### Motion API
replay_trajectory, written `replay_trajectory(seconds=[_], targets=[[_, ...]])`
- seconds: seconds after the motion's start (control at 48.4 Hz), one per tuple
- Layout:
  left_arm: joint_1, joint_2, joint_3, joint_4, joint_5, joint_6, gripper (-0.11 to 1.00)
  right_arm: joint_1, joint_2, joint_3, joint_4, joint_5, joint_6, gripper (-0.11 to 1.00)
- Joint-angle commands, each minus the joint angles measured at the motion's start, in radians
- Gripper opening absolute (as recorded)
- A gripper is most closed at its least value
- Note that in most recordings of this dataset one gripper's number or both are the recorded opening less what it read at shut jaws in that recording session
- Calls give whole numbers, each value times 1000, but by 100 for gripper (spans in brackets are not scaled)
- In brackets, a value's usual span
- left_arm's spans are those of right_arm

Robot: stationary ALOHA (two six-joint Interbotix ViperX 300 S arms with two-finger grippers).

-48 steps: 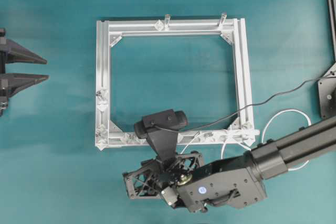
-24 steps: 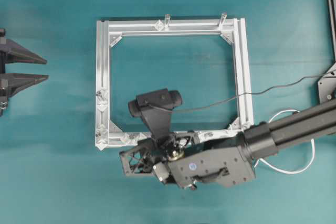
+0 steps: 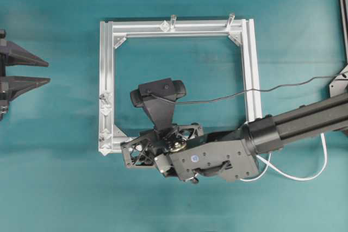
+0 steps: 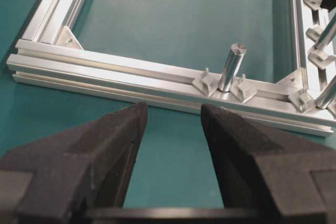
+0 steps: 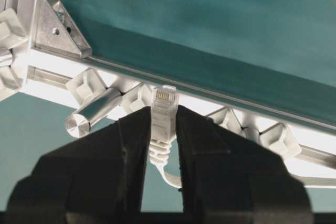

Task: Move the cable alternately left and right between 8 closely spaced pins so it hooks onto each one.

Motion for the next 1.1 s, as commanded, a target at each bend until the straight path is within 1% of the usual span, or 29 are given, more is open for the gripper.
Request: replay_trajectory(seconds=[0.0,0.703,0.868,1.075], targets=[[-2,6,-9,3,-11,-8,57,-2,-23,-8,-6,-2,-3,19],[-2,6,-3,3,-21,-8,57,-2,-23,-8,-6,-3,-2,19],[-2,6,-3,3,-21,-8,57,-25,-23,-5,-18,-3,-5,19],[-2,3,-3,2,-21,-8,57,-66,-23,-3,-28,-6,-63,19]])
